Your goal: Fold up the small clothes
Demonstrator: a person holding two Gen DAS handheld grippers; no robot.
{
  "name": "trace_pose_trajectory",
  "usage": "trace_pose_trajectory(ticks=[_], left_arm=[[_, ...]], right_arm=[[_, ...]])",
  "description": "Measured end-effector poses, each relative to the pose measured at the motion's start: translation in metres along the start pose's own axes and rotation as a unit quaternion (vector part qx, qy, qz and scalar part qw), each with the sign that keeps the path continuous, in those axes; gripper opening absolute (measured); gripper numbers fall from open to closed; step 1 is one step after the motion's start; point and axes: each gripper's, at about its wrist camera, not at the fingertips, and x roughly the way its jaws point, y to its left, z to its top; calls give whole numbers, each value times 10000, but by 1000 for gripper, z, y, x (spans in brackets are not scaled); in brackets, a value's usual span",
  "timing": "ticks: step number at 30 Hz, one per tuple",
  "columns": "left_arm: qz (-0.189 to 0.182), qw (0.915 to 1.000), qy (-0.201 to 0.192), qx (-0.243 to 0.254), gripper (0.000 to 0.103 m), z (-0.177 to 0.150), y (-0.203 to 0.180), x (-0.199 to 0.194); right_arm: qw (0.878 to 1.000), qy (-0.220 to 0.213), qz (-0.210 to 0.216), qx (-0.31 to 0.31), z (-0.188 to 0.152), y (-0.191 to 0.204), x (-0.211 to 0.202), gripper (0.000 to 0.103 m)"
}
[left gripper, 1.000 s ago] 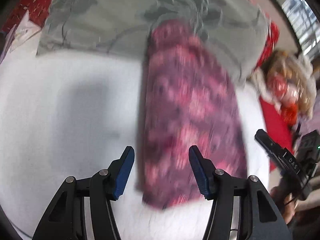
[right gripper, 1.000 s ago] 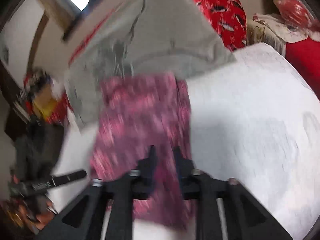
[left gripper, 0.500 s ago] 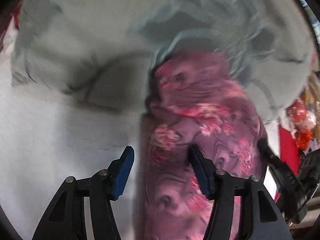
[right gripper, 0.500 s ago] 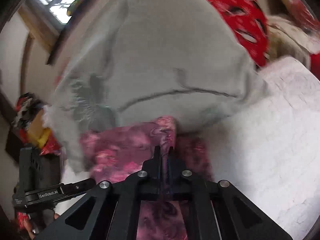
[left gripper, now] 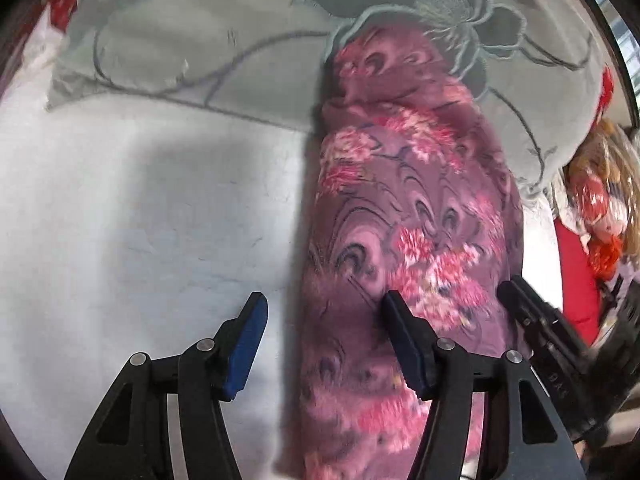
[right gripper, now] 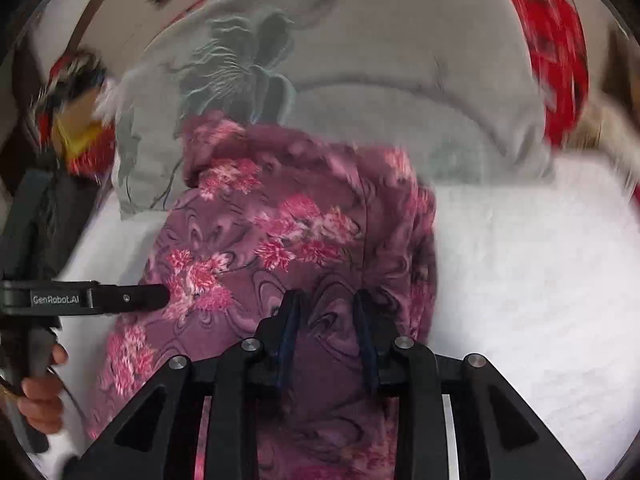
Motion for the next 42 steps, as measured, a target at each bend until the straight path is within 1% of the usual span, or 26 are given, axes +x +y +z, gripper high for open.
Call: trace_pose_trajectory(ticks=[1,3,4,5,6,7,8,9,11,12,13,14,15,16,17,18,19,20,21,24,26,29,31,35,39,42], left_arm=[[-26,9999,-55,99,56,-2,-2,-11],[-74,9992,-317,220,59,-8,-1,-31],[-102,9991,-356,209,61,-10,2,-34],[-169,9992,-338,156,62,-14,6,-36],[-290,9993,-230,33,62,-17,13,-34],[-463,9988,-39,-142,62,-17,18,-27],[-647,9974,156,-280,62,-17,23,-22],[-951,9936,389,-463,62,-17,28,-10],[-1396,9857,616,-718,63,-16,33,3],[-1547,9820,650,-869,65,-16,35,8],[-1601,9806,648,-930,66,-15,35,9],[-1640,9797,645,-950,67,-14,35,10],[-1650,9794,637,-972,66,-13,34,11],[-1649,9794,638,-979,60,-12,32,12],[-1510,9821,614,-948,57,-12,29,12],[-1410,9843,598,-877,49,-11,26,13],[-1405,9849,588,-818,38,-12,25,11],[-1442,9852,525,-770,35,-13,24,4],[-1500,9847,486,-747,32,-14,25,0],[-1717,9811,436,-783,31,-20,30,-22],[-1753,9816,285,-698,31,-27,31,-44],[-1893,9795,171,-670,31,-45,42,-76],[-1920,9791,122,-658,31,-64,52,-98],[-1788,9822,-5,-576,31,-102,71,-136],[-1768,9823,-22,-615,32,-149,99,-174],[-1716,9830,51,-651,32,-176,118,-187]], right_arm=[[9999,68,-67,46,3,1,-5,28],[9990,-136,186,374,2,-7,-28,35],[9973,-217,346,608,0,-18,-37,41],[9949,-206,466,876,-4,-29,-40,59],[9915,-161,574,1154,-5,-39,-40,67],[9861,-97,678,1511,-12,-52,-37,67],[9818,-27,779,1731,-17,-61,-32,67],[9766,46,937,1935,-21,-68,-28,67],[9609,220,1473,2333,-30,-80,-14,67],[9576,362,1600,2368,-33,-81,-7,67],[9589,435,1595,2308,-36,-75,0,67],[9634,271,1535,2181,-35,-70,-1,71],[9647,229,1550,2119,-32,-65,-2,78],[9649,243,1568,2094,-30,-60,1,78],[9654,277,1562,2070,-27,-56,2,74],[9663,320,1572,2016,-26,-52,3,57],[9707,369,1417,1904,-23,-45,4,52],[9745,323,1305,1797,-21,-41,-1,43],[9751,265,1306,1771,-21,-39,-1,31],[9737,-34,1417,1786,-19,-31,-25,28],[9744,-136,1402,1750,-21,-25,-43,28],[9704,-277,1572,1810,-27,-15,-67,28],[9709,-349,1616,1733,-34,-7,-83,28],[9727,-336,1656,1590,-48,14,-100,28],[9738,-258,1721,1463,-65,30,-110,28],[9754,-124,1750,1337,-86,40,-110,28]])
